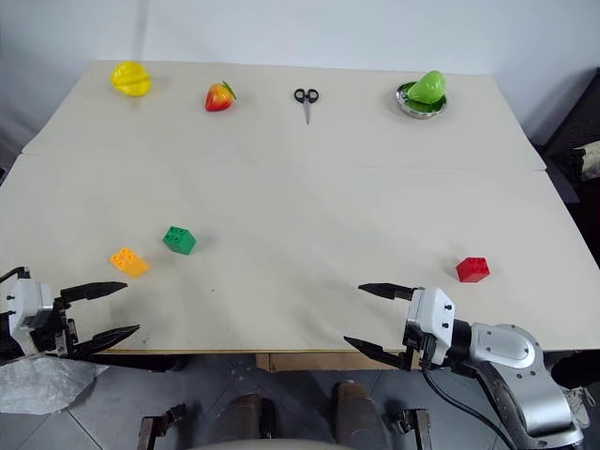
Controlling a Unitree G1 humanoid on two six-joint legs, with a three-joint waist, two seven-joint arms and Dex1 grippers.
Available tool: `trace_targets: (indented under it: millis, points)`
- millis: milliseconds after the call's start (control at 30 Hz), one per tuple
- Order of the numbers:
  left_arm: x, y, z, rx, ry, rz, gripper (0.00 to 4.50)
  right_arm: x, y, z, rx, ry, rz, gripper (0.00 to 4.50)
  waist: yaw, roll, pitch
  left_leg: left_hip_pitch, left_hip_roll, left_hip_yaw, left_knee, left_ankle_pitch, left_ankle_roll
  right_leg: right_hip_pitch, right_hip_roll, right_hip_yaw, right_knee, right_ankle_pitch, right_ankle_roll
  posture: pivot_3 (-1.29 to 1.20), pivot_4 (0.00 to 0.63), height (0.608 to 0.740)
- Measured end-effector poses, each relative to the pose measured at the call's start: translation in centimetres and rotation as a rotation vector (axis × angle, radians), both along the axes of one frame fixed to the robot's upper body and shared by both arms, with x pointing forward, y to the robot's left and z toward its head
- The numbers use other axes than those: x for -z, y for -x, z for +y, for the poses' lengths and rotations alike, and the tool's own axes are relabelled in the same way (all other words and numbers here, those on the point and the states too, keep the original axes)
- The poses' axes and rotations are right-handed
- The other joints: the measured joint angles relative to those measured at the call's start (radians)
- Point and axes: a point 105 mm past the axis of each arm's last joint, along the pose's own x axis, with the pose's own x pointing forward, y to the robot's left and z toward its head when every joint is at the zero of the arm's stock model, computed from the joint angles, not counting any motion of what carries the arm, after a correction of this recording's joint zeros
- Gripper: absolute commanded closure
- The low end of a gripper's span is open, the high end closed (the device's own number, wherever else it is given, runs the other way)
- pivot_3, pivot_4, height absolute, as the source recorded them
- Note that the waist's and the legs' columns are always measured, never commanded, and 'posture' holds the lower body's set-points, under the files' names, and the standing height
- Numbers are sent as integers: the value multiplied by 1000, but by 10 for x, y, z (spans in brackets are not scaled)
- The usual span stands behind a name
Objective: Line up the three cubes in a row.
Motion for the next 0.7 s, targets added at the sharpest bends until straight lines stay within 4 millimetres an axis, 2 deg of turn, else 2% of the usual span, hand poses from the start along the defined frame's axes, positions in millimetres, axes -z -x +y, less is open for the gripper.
trace_targets:
  millis: [133, 233, 300, 400, 467, 567, 700]
  points:
    - [-1, -2, -3, -9, 21, -4, 23, -4, -4, 1, 14, -13, -18, 0, 1, 0, 0, 0, 0, 0, 0, 0, 0, 0, 0, 0, 0, 0, 0, 0, 150, 740]
    - [-11, -1, -14, 6, 108, 8, 23, -9, -8, 0, 58, -42, -26, 0, 2, 0, 0, -1, 0, 0, 0, 0, 0, 0, -1, 0, 0, 0, 0, 0, 150, 740]
    - [-23, 8, -35, 66, 141, 42, 23, -20, -9, -8, 123, -79, -38, 0, 2, 0, 0, -1, 1, -1, 0, -1, 0, 0, -3, 1, 1, 0, 0, 0, 150, 740]
    - [-42, 14, -76, 203, 167, 19, 23, -39, -11, -20, 228, -133, -77, 0, 6, 1, 0, -1, -1, -4, 0, -1, 0, 2, -5, 2, -1, 0, 0, 0, 150, 740]
    - [-51, 7, -112, 304, 229, -14, 23, -53, -11, -36, 355, -174, -114, 0, 23, 5, 0, -1, -4, -5, 0, -1, 0, 3, -5, 2, -1, 0, 0, 0, 150, 740]
    - [-57, -4, -147, 411, 253, -28, 23, -66, -7, -61, 518, -183, -169, 0, 30, 5, 0, 0, -3, -2, 1, -1, 0, 2, 3, 2, -2, 0, 1, 0, 150, 740]
    - [-59, -30, -164, 429, 255, -35, 23, -64, 11, -109, 785, -174, -173, 0, 29, 6, 0, 0, -5, 0, 1, 0, -1, 1, 7, 2, -1, 0, 1, 0, 150, 740]
